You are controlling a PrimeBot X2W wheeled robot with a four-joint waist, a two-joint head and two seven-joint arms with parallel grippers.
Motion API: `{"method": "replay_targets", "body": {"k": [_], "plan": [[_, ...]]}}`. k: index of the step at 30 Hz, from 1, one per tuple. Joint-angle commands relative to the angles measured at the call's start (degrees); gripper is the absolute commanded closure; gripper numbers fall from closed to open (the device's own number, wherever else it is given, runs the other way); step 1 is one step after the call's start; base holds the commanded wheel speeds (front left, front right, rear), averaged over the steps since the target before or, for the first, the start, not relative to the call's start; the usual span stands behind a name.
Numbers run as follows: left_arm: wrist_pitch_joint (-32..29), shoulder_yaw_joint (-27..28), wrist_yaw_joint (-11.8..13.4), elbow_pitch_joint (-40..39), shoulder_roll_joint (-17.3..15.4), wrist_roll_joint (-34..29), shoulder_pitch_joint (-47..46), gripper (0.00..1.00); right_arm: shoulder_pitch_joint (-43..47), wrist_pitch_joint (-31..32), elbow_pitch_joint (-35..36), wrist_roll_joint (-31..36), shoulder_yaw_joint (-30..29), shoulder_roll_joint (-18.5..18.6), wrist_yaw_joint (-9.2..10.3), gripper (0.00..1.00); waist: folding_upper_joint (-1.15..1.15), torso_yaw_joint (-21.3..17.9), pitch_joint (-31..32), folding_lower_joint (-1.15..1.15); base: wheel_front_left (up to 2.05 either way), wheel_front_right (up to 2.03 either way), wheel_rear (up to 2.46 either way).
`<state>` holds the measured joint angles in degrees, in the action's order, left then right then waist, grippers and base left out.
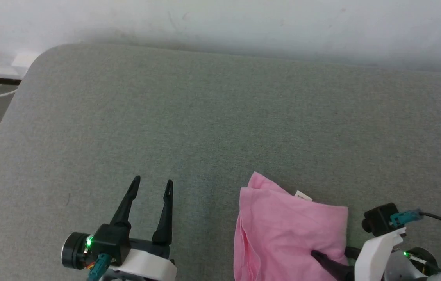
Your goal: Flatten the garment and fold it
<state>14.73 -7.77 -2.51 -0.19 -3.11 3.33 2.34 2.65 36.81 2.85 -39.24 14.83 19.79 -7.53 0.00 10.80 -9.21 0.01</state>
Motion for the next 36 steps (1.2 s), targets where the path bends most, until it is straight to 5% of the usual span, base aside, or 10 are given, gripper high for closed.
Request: {"method": "replay_targets", "body": {"k": [1,6,8,19,28,36], "plan": [[0.3,-0.1,-0.4,0.2,0.2,-0.5,-0.7,0.0,-1.1,-0.3,-1.1,-0.2,0.6,-0.4,0.04,0.0,0.0,1.2,-0.9,-0.01,0.0,0.0,0.0],[0.3,-0.2,-0.6,0.6,0.2,-0.5,-0.7,0.0,-3.1,-2.5,-7.0,0.6,2.3,-1.4,0.04,0.0,0.0,2.1,-1.1,-0.01,0.0,0.0,0.0],[0.3,-0.3,-0.6,0.8,0.2,-0.6,-0.6,0.0,-3.8,-3.3,-9.0,0.8,3.3,-1.5,0.04,1.0,0.0,2.1,-0.9,-0.01,0.0,0.0,0.0],[0.3,-0.2,-0.8,1.2,0.2,-0.8,0.5,0.0,-8.2,-6.2,-7.5,2.1,7.0,3.7,0.04,1.0,0.0,-2.4,2.8,-0.01,0.0,0.0,0.0],[0.3,-4.3,-0.8,-0.5,0.2,-0.3,-2.8,0.0,-18.8,4.8,0.7,3.9,13.5,18.7,0.04,1.0,0.0,-15.3,-1.2,-0.01,0.0,0.0,0.0],[0.3,-9.1,-1.1,0.2,0.2,-0.2,-12.6,0.0,-24.4,6.2,-3.9,1.7,12.2,29.3,0.04,1.0,0.0,-20.8,-10.9,-0.01,0.0,0.0,0.0]]}}
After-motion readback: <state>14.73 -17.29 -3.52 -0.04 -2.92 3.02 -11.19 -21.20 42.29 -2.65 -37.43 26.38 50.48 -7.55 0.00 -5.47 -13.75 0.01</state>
